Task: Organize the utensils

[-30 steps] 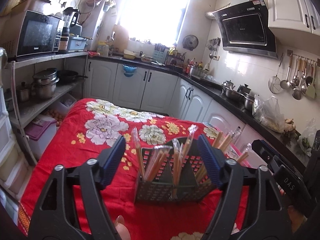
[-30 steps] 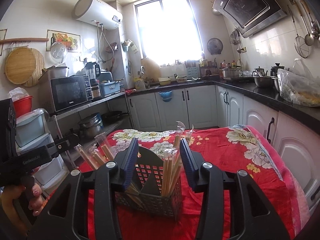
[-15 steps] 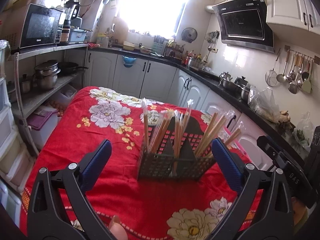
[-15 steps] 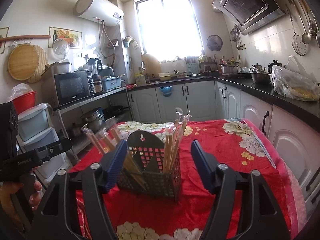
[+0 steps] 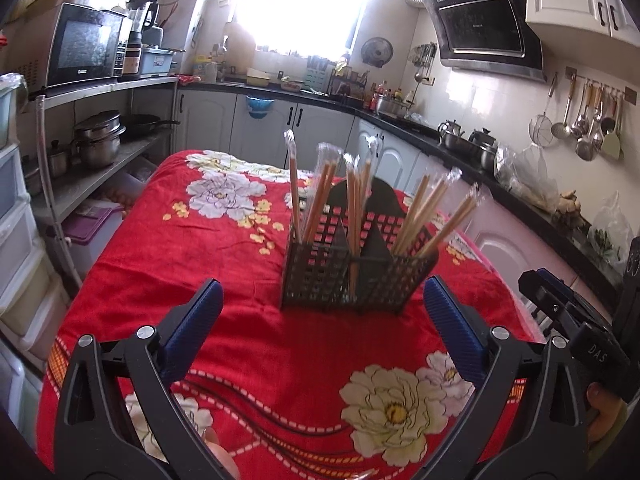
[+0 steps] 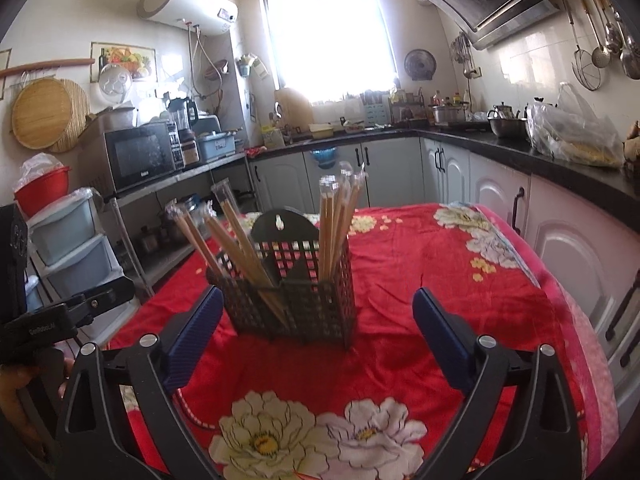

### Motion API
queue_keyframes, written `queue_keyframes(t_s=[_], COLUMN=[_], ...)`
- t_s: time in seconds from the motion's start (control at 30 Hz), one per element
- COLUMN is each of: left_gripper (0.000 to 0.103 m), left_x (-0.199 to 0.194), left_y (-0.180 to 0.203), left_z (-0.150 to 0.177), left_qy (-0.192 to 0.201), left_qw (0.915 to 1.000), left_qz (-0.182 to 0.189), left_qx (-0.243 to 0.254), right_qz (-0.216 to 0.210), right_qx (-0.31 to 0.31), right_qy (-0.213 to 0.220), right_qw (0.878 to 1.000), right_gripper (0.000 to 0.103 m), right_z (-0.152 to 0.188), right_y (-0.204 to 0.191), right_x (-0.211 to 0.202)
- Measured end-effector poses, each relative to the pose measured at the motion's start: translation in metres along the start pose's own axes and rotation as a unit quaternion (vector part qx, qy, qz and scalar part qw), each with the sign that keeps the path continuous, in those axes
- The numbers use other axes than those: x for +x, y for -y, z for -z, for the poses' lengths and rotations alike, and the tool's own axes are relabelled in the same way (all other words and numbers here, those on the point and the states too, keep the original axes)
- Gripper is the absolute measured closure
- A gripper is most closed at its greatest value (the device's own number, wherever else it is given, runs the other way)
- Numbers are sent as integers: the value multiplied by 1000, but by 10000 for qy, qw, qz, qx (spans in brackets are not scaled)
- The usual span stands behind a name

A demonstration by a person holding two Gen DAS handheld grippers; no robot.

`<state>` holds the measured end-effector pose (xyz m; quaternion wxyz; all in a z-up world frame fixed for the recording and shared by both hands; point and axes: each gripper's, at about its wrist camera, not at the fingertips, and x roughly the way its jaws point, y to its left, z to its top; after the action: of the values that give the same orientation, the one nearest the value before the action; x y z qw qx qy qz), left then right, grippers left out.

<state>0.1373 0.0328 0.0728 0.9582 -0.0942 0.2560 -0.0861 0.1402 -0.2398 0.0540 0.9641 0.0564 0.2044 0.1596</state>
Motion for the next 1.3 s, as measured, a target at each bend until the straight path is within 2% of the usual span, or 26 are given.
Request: queue_keyframes(t_s=[0.27, 0.37, 0.77, 1.03, 1.3], left_gripper=[11, 11, 11, 11, 11], left_x=[4, 4, 10, 14, 10], left_y=[2, 1, -1, -1, 2], left_z=[27, 37, 65, 76, 80], left_qy=[-87, 7, 379, 594, 792], left_qw=[10000, 10000, 9991, 9977, 9955], left_qz=[-14, -12, -164, -281, -397], left_qx=[-41, -53, 43, 183, 322], right_qz=[98, 82, 130, 465, 577], right_qx=[-49, -16, -287, -401, -339], right_qy=[-212, -227, 230, 627, 711], right_qw=[9997, 9997, 9992, 9961, 9952], right_gripper=[7, 7, 7, 7, 6], right_z=[27, 36, 61, 70, 78], right_y=[1, 2, -3, -5, -2], right_x=[-2, -3, -12, -12, -11])
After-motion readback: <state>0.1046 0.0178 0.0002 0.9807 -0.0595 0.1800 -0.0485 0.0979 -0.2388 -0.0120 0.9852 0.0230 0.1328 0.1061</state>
